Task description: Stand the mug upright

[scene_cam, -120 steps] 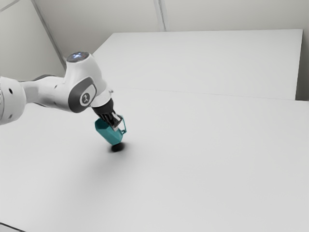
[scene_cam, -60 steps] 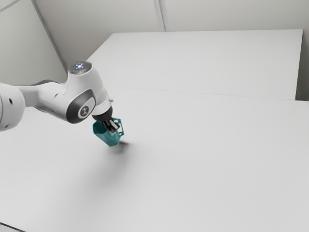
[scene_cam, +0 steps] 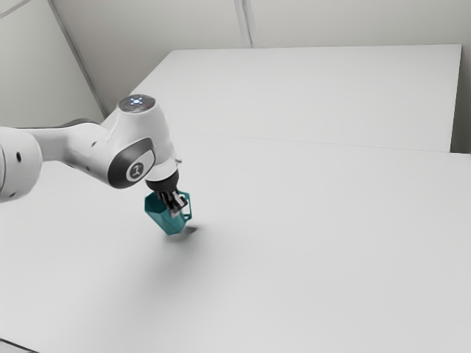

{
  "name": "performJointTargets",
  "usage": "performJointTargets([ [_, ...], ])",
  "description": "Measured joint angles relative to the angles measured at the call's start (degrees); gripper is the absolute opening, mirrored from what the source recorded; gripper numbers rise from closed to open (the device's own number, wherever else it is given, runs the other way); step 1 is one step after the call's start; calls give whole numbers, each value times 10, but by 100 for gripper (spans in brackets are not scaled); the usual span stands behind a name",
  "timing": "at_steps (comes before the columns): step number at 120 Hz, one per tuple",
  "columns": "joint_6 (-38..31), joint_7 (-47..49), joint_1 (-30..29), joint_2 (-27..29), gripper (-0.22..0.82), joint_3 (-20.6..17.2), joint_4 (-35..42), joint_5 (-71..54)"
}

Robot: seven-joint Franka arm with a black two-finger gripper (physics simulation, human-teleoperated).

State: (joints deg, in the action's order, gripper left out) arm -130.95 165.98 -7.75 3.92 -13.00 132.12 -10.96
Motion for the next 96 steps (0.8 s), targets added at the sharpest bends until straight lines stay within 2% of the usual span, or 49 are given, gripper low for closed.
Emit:
performJointTargets([
  [72,15,0,2,-29,-18,-2,-1,-1],
  [74,15,0,2,-28,-17,-2,-1,-1],
  [96,16,0,0,-22,23,-4,-1,-5],
])
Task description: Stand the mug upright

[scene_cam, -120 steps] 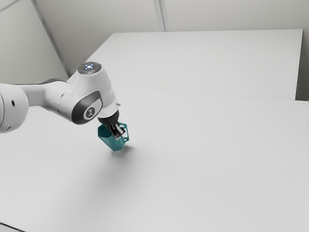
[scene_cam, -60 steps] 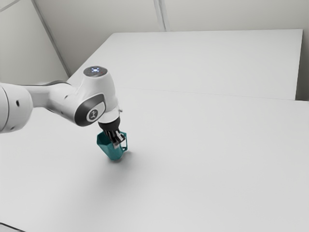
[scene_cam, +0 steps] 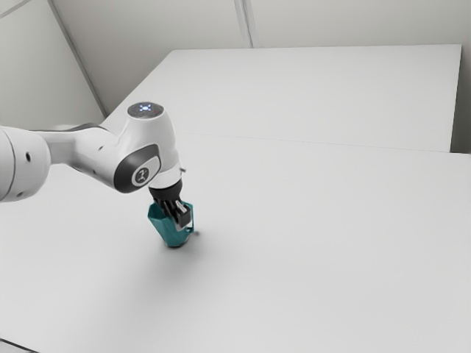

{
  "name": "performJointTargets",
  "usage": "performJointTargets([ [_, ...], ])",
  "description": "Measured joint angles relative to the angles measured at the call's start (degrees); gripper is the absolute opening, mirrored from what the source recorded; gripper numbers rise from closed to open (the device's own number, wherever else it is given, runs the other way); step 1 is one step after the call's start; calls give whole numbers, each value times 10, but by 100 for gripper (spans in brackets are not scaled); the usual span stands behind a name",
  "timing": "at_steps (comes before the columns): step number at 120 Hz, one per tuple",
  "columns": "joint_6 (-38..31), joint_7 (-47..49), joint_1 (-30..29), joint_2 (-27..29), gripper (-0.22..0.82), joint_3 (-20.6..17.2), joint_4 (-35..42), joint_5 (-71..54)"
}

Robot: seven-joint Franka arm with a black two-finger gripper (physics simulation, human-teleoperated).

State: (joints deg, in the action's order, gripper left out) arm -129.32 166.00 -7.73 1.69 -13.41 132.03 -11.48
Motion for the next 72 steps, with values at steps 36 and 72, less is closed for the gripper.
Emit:
performJointTargets([
  [36,21,0,8,51,51,-8,0,1],
  [72,81,0,28,76,58,-5,-109,8],
])
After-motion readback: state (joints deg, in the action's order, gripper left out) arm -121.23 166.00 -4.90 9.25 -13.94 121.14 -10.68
